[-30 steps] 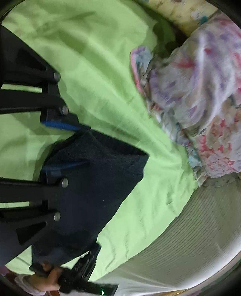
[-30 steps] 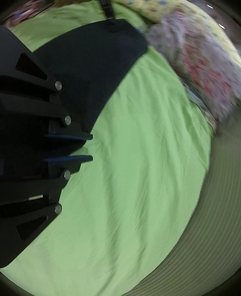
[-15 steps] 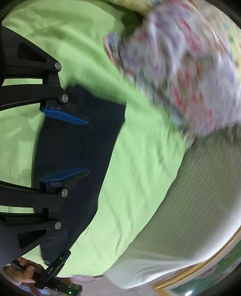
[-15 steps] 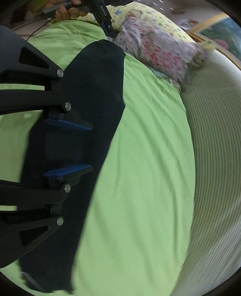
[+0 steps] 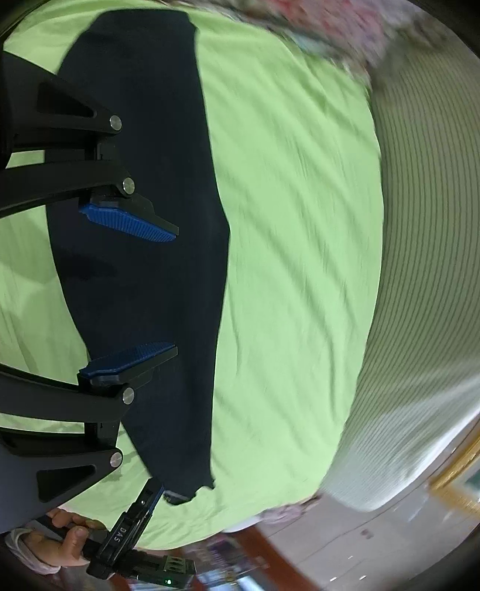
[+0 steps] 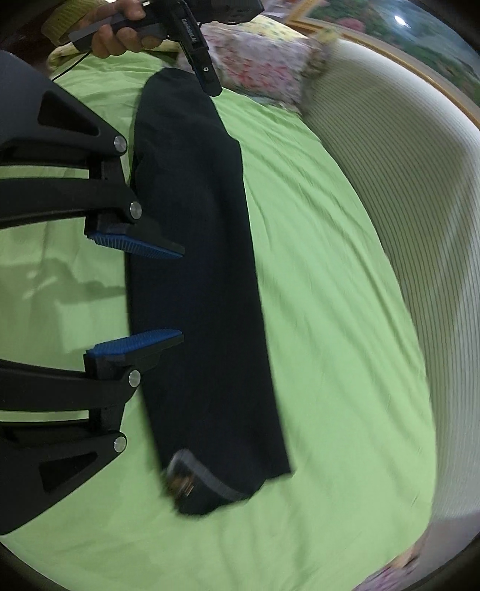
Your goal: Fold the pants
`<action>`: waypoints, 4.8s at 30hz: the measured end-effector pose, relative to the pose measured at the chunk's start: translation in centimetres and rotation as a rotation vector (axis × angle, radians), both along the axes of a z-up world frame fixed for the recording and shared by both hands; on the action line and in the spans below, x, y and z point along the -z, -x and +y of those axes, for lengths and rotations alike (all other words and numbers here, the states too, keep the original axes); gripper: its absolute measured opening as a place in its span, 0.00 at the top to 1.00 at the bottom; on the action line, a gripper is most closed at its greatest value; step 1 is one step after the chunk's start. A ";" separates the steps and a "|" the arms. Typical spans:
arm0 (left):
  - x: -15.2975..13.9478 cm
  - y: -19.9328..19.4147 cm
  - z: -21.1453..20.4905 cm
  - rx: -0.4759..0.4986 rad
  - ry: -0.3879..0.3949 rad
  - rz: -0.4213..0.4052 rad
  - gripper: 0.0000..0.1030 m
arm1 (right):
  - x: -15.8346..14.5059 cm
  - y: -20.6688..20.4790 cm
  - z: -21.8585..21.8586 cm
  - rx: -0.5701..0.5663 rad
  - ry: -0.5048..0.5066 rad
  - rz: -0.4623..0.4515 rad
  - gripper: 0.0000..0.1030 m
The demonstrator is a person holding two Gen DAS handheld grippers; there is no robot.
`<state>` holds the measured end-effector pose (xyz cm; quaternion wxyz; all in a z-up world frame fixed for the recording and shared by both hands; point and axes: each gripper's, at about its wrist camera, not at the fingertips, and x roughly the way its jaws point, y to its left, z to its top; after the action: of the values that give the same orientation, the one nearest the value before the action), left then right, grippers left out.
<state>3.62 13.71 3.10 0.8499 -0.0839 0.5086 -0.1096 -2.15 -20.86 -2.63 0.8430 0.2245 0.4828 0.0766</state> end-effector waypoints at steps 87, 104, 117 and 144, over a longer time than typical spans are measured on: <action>3.7 -6.3 -10.6 0.305 0.210 0.162 0.94 | 1.6 -5.6 7.4 -0.359 -0.375 -0.051 0.89; 6.2 -2.0 -2.7 -0.061 0.260 0.185 0.87 | 2.9 -7.8 13.0 -0.461 -0.309 0.058 0.63; 4.7 5.4 5.9 -0.390 0.338 0.116 0.50 | -0.2 -8.5 18.1 -0.623 -0.337 0.028 0.58; 6.6 14.3 18.3 -0.841 0.400 0.114 0.42 | -3.2 -12.0 28.8 -0.865 -0.228 -0.006 0.55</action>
<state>-10.66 32.02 -3.52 0.7583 -0.4506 0.4454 0.1534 9.89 7.95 0.57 0.7047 0.0933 0.5183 0.4754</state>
